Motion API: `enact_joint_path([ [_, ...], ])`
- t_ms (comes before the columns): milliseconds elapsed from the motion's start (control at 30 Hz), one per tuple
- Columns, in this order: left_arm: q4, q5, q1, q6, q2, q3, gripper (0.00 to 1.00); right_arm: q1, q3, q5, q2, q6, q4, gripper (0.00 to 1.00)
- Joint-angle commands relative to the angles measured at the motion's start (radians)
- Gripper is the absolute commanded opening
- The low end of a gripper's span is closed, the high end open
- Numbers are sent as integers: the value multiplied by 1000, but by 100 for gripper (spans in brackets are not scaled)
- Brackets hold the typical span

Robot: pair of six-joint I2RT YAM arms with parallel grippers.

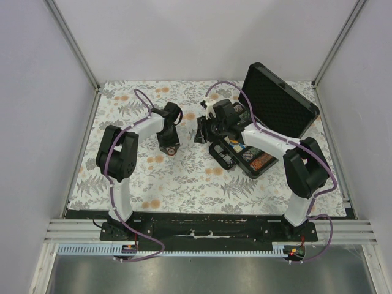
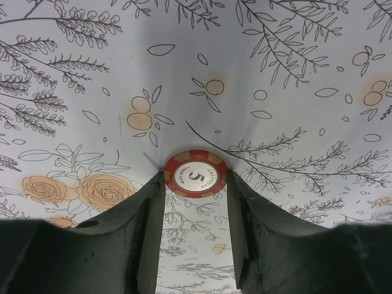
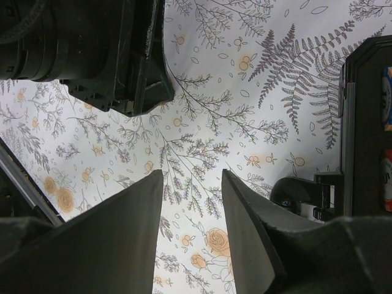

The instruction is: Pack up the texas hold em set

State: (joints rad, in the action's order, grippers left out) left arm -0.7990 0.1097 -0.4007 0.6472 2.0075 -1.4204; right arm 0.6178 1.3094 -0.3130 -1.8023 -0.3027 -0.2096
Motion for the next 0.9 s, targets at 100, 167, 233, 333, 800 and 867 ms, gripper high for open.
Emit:
enact_joint_path([
  [100,3,-21,-4,6,-24,-38,49,3,44,14,-12,17,3,51],
  [167,-3,-21,-6,11,-30,-46,49,3,44,12,-12,16,4,51],
  [233,-6,-24,-4,12,-42,-46,50,5,44,11,-12,16,6,51],
  [333,-11,-25,-4,17,-53,-45,50,3,44,11,-12,16,6,51],
  [800,-22,-54,-6,43,-84,-52,50,13,28,2,-11,11,25,53],
  [867,-23,-62,-6,55,-88,-58,51,14,18,-6,-9,4,44,53],
])
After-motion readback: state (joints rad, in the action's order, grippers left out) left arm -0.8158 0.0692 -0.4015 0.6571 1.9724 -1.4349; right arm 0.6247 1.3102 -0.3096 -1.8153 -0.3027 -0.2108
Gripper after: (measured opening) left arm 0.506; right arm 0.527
